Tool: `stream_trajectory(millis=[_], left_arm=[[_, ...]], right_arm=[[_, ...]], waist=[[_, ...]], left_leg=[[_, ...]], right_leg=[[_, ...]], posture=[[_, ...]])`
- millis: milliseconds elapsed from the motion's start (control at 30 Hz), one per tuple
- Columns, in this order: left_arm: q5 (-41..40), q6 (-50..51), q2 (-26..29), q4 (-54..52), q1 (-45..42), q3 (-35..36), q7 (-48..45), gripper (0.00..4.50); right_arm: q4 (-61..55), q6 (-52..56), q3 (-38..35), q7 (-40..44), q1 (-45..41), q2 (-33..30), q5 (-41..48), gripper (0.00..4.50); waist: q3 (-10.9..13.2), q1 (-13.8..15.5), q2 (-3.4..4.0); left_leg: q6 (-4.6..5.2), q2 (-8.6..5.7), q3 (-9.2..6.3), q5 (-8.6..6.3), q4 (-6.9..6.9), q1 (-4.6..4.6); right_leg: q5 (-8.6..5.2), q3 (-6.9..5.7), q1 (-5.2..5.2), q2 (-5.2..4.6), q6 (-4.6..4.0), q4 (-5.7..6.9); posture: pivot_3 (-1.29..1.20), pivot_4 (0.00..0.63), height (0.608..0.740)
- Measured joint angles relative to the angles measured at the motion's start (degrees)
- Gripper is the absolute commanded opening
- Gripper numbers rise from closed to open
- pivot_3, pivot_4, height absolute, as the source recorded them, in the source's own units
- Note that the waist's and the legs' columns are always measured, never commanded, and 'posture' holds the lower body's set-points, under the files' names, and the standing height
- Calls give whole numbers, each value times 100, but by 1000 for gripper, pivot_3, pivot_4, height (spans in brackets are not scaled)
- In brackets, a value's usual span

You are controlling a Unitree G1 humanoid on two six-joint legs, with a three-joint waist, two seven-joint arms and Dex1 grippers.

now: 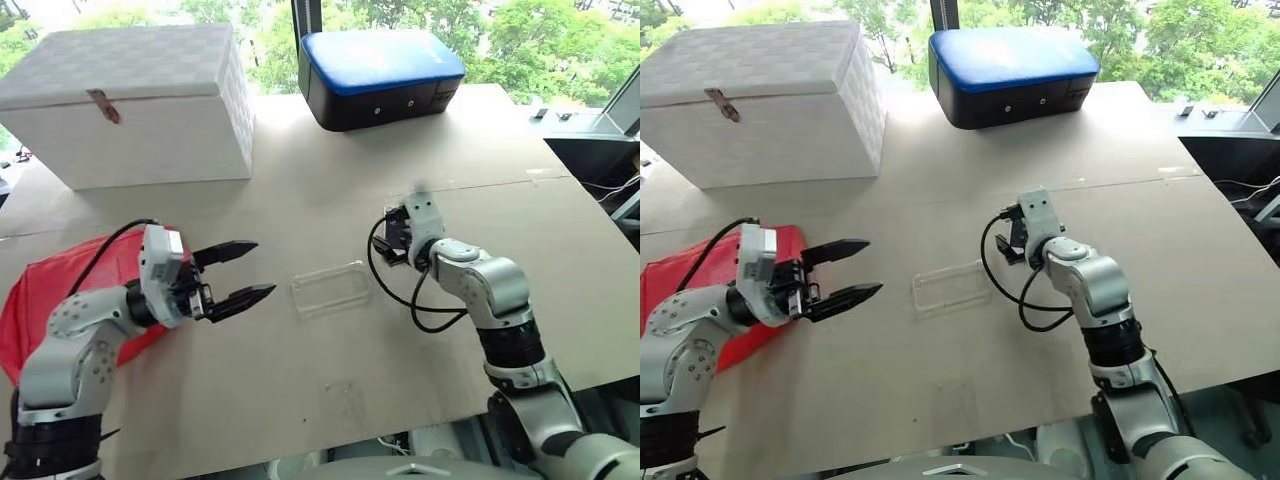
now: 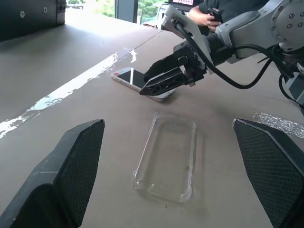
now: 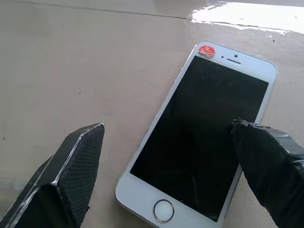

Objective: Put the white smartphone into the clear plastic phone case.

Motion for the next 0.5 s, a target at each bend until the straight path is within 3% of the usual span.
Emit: stream_trajectory(millis=[267, 500], left_arm=[[-65, 28, 386, -67, 318, 96, -314, 4402], [-64, 33, 406, -115, 289, 80, -241, 4402]], right_arm=[[300, -5, 7, -501, -128, 466, -448, 4500], [492, 54, -235, -839, -167, 708, -656, 4500]], waist=[[-10, -33, 4], [-9, -37, 6]], left_leg=[[-10, 4, 0, 5, -3, 9], [-15, 4, -1, 7, -7, 8]], right_leg=[[-1, 1, 2, 4, -2, 1], [-1, 1, -1, 3, -2, 1]], posture=[[0, 150, 734], [0, 150, 734]])
